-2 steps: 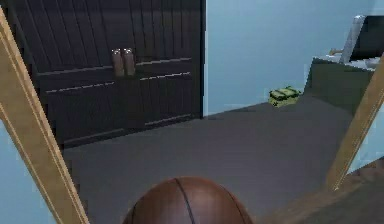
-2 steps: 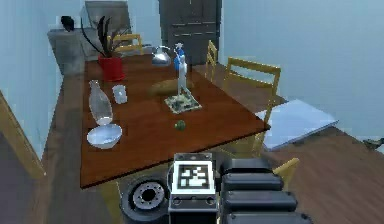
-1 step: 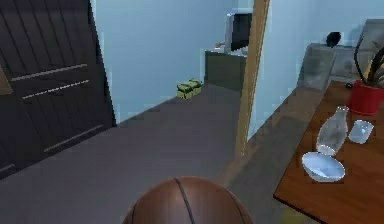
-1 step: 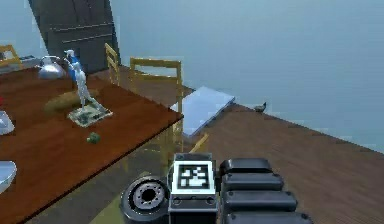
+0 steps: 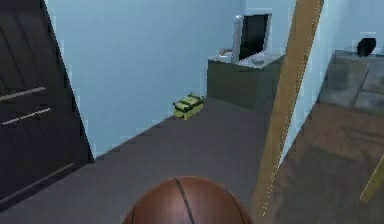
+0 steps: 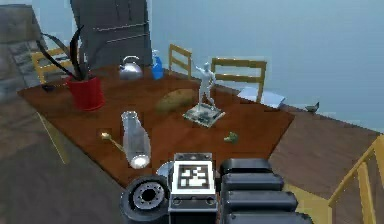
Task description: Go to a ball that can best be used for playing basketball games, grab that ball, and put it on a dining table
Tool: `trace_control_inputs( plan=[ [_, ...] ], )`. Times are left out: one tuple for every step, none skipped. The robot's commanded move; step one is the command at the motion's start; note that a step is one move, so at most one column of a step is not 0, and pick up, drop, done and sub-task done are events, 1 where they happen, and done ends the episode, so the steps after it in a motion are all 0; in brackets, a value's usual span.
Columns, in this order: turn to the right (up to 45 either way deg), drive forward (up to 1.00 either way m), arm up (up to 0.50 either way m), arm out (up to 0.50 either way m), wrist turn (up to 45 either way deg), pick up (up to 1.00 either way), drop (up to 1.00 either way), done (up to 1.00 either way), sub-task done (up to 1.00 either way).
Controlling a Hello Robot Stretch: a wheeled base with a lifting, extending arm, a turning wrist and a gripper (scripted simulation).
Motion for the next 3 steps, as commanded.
trace_control_inputs(
  plan=[
    [39.0,0.0,0.0,0.0,0.0,0.0,0.0,0.0,0.0],
    [0.0,0.9,0.0,0.0,0.0,0.0,0.0,0.0,0.0],
    [45.0,0.0,0.0,0.0,0.0,0.0,0.0,0.0,0.0]
  ],
)
